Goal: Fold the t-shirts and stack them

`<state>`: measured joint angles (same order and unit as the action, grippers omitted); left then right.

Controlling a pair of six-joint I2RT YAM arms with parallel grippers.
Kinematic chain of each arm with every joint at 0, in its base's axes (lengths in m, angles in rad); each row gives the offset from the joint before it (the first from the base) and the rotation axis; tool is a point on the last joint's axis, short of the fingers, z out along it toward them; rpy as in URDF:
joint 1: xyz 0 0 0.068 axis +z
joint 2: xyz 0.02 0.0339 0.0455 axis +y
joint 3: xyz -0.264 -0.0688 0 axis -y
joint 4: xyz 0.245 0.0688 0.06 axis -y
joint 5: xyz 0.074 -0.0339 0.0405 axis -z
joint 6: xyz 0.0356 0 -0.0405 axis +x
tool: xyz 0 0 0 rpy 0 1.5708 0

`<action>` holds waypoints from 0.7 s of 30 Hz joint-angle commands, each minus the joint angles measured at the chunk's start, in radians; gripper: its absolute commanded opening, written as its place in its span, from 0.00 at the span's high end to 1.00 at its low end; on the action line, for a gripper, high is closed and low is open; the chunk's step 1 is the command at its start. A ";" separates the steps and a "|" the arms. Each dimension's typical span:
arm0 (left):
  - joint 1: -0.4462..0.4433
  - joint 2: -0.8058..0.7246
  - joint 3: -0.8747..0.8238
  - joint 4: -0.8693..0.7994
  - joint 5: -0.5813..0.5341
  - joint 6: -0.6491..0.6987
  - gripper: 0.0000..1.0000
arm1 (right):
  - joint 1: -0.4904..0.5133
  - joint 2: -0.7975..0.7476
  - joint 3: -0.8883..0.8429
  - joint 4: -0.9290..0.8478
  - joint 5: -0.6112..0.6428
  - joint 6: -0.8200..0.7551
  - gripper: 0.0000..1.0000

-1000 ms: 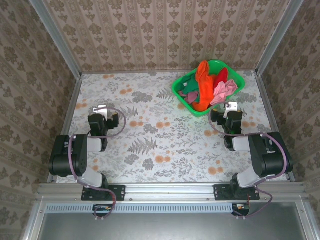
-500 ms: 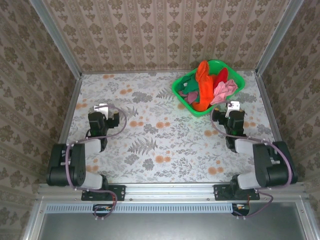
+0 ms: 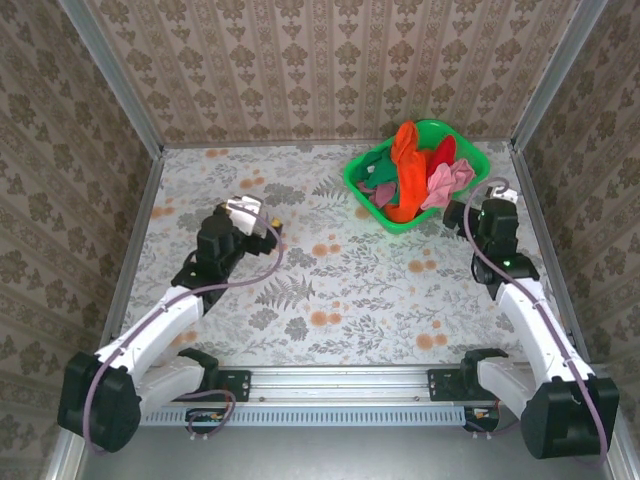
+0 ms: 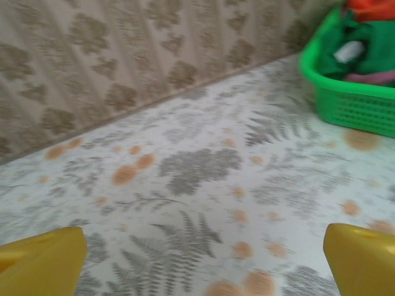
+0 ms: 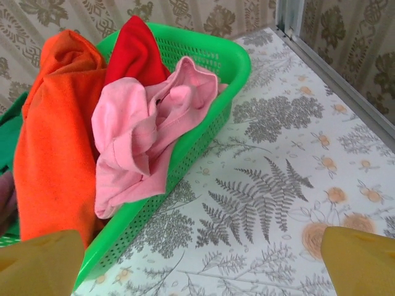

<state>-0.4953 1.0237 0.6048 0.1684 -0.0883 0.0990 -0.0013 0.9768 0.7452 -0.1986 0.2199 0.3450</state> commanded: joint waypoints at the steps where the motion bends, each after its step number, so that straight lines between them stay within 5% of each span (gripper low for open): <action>1: -0.081 0.000 0.078 -0.147 0.042 -0.045 0.00 | -0.003 0.000 0.085 -0.257 -0.099 0.031 0.00; 6: -0.186 0.055 0.154 -0.211 0.128 -0.030 0.00 | 0.075 0.127 0.266 -0.329 -0.214 -0.099 0.00; 13: -0.281 0.151 0.212 -0.179 0.298 0.012 0.00 | 0.324 0.421 0.559 -0.443 -0.147 -0.268 0.00; 21: -0.285 0.162 0.179 -0.072 0.380 0.017 0.00 | 0.454 0.758 0.783 -0.495 -0.104 -0.292 0.07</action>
<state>-0.7784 1.2015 0.7906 0.0280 0.2432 0.0929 0.4335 1.6737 1.4715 -0.6128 0.0746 0.0803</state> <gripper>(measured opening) 0.997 0.932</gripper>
